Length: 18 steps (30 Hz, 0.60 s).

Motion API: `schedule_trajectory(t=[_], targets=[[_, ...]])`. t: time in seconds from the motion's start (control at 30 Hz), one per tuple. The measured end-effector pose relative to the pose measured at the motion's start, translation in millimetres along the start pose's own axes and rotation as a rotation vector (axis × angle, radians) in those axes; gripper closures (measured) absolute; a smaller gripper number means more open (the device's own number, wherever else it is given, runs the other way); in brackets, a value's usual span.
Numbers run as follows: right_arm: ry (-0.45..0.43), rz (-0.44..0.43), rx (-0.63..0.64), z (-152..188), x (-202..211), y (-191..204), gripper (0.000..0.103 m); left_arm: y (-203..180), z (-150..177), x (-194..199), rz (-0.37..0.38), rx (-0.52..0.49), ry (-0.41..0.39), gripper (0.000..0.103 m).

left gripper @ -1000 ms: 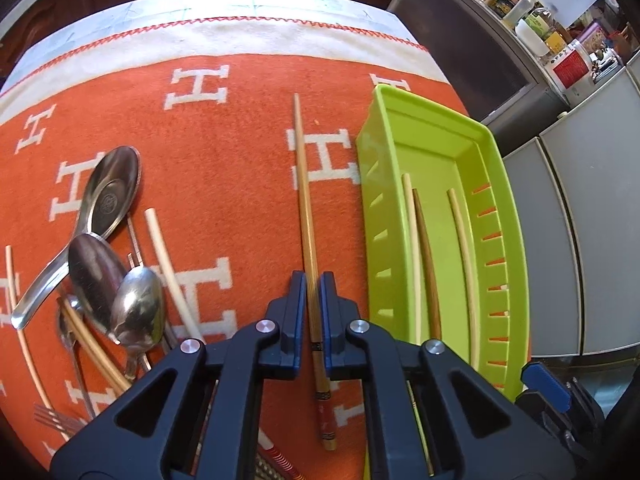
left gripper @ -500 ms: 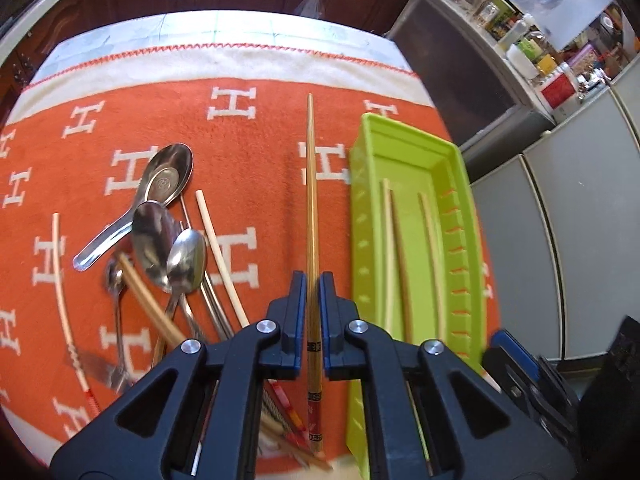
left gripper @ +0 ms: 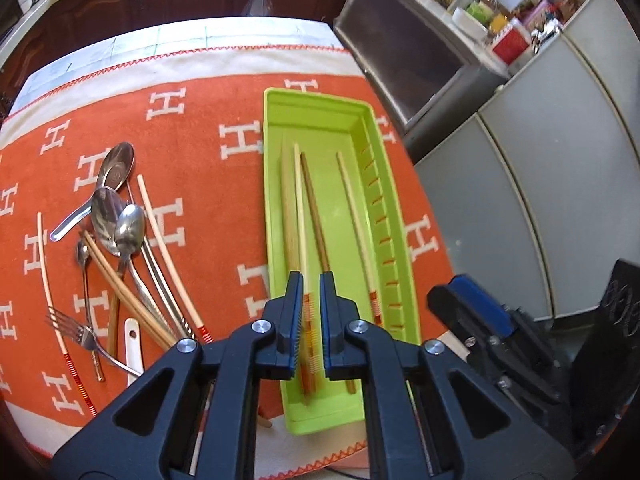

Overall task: Organize utensils
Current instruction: 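Lower the held chopstick into the green tray and open the left tool, then move the left tool back over the utensil pile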

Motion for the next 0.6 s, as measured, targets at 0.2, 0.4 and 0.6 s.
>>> schedule_trajectory(t=[0.2, 0.4, 0.6], targets=[[0.02, -0.001, 0.027, 5, 4, 8, 0.069, 24, 17, 16, -0.07, 0.021, -0.039, 0.097], [0.029, -0.01, 0.084, 8, 7, 32, 0.069, 74, 41, 44, -0.148, 0.098, -0.079, 0.096], [0.051, -0.01, 0.144, 12, 5, 59, 0.068, 128, 67, 67, -0.218, 0.193, -0.101, 0.095]])
Point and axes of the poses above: each gripper's, at about its wrist camera, not at the fingertips, and x roughly against the way its jaws point, y to its left, z to its underside, the point moved 2 cm from there along -x, roughly the way its jaws point, and after that the axes turned 1 degree about -x, right-handed, at the moved point
